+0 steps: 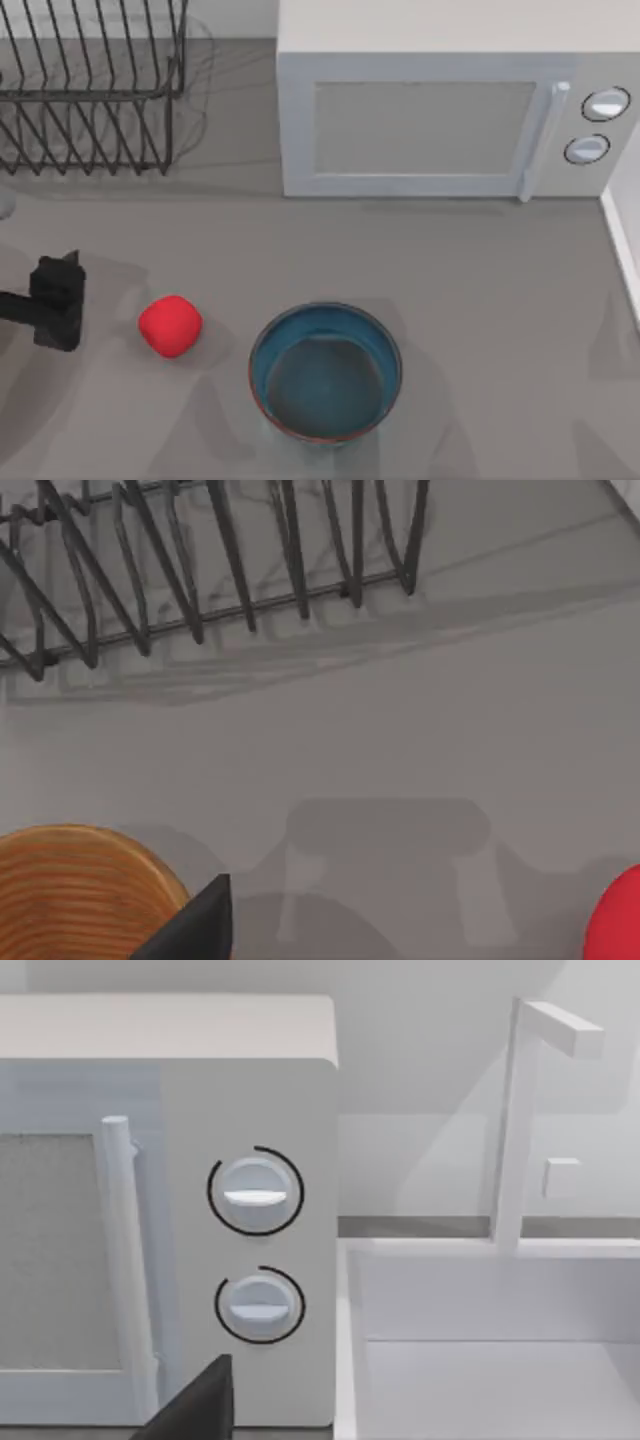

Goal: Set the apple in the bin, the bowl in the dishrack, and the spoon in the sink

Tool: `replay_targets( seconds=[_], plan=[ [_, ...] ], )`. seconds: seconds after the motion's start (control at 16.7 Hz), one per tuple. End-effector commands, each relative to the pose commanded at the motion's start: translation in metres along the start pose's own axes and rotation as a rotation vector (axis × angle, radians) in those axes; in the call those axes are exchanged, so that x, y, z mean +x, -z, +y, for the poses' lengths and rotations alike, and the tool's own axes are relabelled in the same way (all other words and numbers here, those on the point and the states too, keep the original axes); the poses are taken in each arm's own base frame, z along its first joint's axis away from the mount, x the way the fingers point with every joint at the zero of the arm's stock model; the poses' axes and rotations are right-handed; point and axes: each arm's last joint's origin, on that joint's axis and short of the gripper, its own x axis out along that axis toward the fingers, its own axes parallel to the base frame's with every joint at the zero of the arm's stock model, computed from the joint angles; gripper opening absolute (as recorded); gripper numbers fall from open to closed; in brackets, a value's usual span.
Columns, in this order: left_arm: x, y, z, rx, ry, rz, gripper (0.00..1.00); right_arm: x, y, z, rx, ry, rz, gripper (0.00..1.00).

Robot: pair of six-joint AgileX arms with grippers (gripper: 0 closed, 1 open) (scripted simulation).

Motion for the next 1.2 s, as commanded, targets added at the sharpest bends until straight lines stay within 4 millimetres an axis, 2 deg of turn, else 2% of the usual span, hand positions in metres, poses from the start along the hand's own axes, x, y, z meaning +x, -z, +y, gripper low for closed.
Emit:
replay_targets(
  seconds=[0.18, 0.36, 0.54, 0.72, 0.9, 1.2],
  plan=[
    [0.04, -0.026, -0.01, 0.095, 0.088, 0.309, 1.0, 0.0, 0.0, 0.0, 0.0, 0.0, 0.0, 1.0],
    [0.086, -0.041, -0.026, 0.195, 0.169, 0.58, 1.0, 0.0, 0.0, 0.0, 0.0, 0.0, 0.0, 1.0],
    [0.124, -0.049, -0.045, 0.281, 0.234, 0.767, 1.0, 0.0, 0.0, 0.0, 0.0, 0.0, 0.0, 1.0],
    [0.153, -0.054, -0.061, 0.342, 0.28, 0.884, 1.0, 0.0, 0.0, 0.0, 0.0, 0.0, 0.0, 1.0],
    [0.168, -0.054, -0.07, 0.373, 0.305, 0.94, 1.0, 0.0, 0.0, 0.0, 0.0, 0.0, 0.0, 1.0],
    [0.17, -0.054, -0.069, 0.37, 0.303, 0.942, 1.0, 0.0, 0.0, 0.0, 0.0, 0.0, 0.0, 1.0]
  ],
)
